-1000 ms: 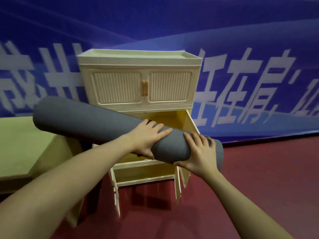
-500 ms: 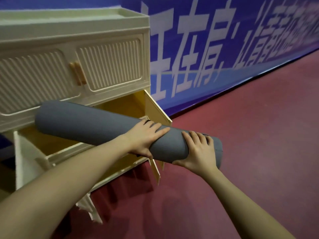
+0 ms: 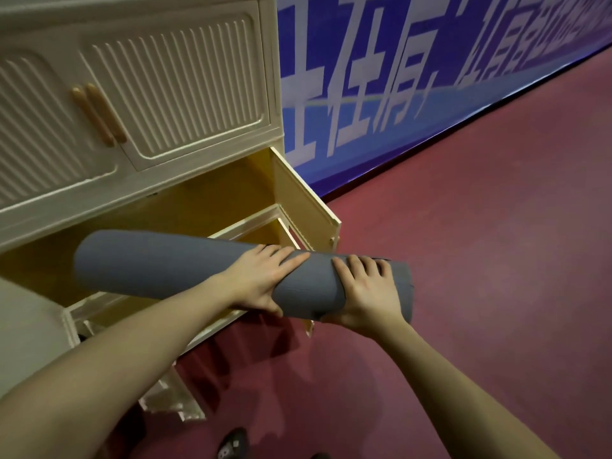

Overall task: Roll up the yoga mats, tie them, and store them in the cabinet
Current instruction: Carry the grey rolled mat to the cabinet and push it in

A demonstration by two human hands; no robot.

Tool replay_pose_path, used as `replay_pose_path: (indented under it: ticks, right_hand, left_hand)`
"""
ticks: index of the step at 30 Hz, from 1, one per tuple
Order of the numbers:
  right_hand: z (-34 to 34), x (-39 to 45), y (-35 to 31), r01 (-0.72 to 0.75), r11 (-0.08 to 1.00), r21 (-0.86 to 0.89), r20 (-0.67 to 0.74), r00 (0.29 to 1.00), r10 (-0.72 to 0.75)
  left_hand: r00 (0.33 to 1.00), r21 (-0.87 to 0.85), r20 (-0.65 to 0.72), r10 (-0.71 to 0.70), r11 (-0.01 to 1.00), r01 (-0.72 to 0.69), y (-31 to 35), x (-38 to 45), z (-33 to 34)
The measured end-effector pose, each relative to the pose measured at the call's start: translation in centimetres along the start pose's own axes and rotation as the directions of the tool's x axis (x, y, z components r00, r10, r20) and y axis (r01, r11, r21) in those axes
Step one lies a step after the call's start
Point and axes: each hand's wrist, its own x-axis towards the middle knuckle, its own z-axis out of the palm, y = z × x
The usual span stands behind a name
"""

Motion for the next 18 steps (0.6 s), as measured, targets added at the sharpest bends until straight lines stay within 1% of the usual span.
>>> replay_pose_path:
  ticks: [2, 5, 9, 14, 18]
  right_hand:
    - [0.4, 1.3, -1.7, 0.001, 1.0, 0.011, -0.009, 1.0, -0.001]
    - [0.9, 3.2, -4.4, -0.008, 1.0, 0.021, -0.023, 1.0, 0.009]
    - [0.9, 6.3, -7.7, -0.008, 1.0, -0.011, 0.003, 1.0, 0.008]
    - [0.9, 10.3, -11.4, 0.048, 0.998, -0.043, 0.023, 0.999, -0.047]
    - [1.6, 13.1, -14.0, 0.138, 0.989, -0.051, 0.03, 0.99, -0.137]
  left_hand:
    - [1.0, -0.01, -0.011, 0.016, 1.0, -0.016, -2.0, -0.7, 0.5]
    - [1.0, -0.019, 0.008, 0.021, 1.0, -0.021, -5.1, -1.9, 1.2]
    - [0.999, -0.031, -0.027, 0.032, 0.999, -0.032, -9.3, -3.2, 2.2]
    - [0.996, -0.053, -0.084, -0.012, 0.999, 0.007, -14.0, -5.5, 4.2]
    - [0.991, -0.075, -0.096, -0.093, 0.993, 0.086, -16.6, -8.0, 6.4]
